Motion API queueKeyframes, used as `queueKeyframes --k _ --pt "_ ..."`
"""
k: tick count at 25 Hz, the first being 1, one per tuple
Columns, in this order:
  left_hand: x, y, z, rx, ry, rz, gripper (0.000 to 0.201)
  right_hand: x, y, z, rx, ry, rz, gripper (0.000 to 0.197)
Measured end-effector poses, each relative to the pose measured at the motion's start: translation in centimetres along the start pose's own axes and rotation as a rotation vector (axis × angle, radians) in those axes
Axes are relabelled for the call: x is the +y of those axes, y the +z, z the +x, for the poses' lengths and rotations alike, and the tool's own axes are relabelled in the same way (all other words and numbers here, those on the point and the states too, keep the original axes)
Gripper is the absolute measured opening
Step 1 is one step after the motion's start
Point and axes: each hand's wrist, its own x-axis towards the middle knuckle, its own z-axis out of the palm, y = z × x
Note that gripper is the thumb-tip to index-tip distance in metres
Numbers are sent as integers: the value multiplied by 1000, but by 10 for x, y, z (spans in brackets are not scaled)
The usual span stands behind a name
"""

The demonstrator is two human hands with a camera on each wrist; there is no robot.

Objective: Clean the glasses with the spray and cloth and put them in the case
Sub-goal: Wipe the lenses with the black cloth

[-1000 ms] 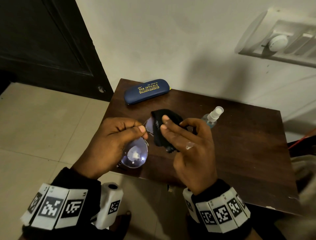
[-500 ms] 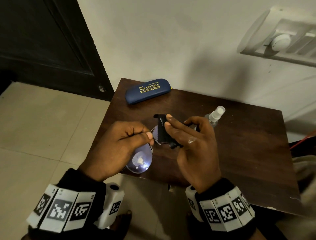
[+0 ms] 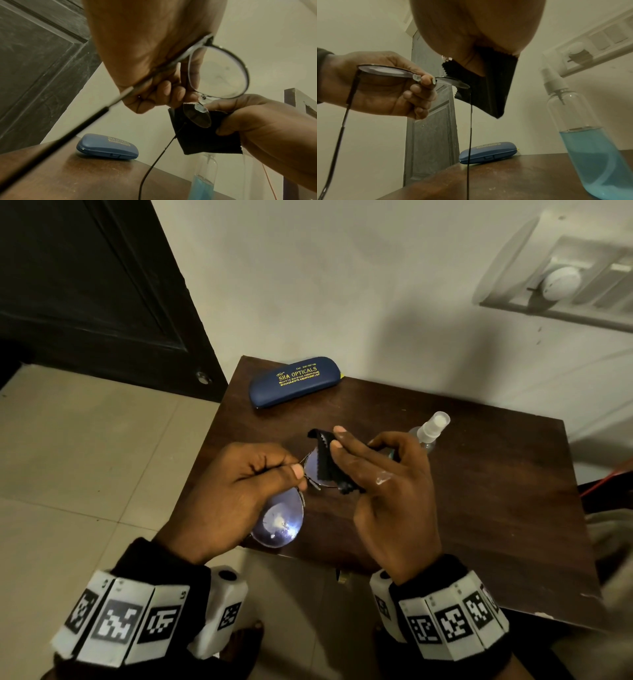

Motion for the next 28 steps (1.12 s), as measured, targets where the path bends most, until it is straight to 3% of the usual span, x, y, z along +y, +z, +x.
queueKeyframes --k 4,9,14,19,23,28 --pt "1 1 0 -27 0 -1 28 -16 1 -3 -19 -131 53 41" --pt "1 -1 -1 -10 8 15 24 -2 3 2 -1 31 2 48" --pt "-2 -2 0 -21 -18 -30 29 -14 2 -3 -38 -150 60 43" --pt "-2 -4 0 17 -48 -101 24 -8 1 -1 -9 -111 44 39" --pt "-2 -12 2 144 -100 -192 21 -5 0 -4 -14 -142 41 35" --pt "-2 -6 -1 -39 -57 -145 30 -3 1 -2 -11 -87 73 42"
